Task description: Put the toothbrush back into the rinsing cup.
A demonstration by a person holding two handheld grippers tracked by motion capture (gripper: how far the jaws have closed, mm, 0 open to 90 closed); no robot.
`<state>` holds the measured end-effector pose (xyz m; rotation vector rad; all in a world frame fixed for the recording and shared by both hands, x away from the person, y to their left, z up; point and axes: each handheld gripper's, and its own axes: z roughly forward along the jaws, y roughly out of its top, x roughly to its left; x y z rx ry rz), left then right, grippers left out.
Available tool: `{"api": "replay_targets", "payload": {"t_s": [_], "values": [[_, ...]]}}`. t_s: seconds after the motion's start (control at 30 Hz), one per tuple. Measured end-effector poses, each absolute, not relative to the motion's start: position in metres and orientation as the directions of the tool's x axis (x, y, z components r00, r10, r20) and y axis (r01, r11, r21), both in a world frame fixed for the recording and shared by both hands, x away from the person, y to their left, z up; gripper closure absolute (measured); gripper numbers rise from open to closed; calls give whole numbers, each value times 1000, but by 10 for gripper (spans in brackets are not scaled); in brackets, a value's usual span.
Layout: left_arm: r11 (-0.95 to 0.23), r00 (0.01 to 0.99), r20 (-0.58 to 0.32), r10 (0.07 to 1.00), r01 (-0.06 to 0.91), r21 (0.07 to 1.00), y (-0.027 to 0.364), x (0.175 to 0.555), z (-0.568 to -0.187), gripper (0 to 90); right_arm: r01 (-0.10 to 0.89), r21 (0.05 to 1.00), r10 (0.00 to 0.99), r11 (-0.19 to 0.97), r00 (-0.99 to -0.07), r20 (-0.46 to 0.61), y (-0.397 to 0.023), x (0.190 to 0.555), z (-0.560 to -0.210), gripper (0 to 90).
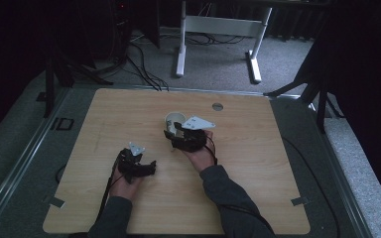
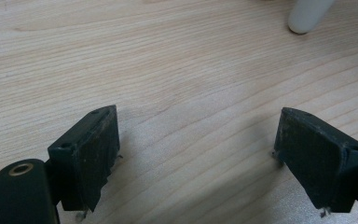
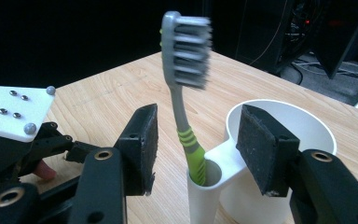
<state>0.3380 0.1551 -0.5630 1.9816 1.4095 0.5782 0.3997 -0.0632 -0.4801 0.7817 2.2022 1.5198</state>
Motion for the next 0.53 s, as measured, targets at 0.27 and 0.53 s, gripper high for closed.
{"api": "replay_targets", "payload": {"t_s": [0.27,0.53], "values": [[-228,331,-7,944,666,710,155,338,-563,146,250,927,621,279,-783,24,-69,399,-482,471],[-228,331,-7,944,667,709,155,338,-563,146,273,920,628,280,-777,40,-83,395,-481,471]]}}
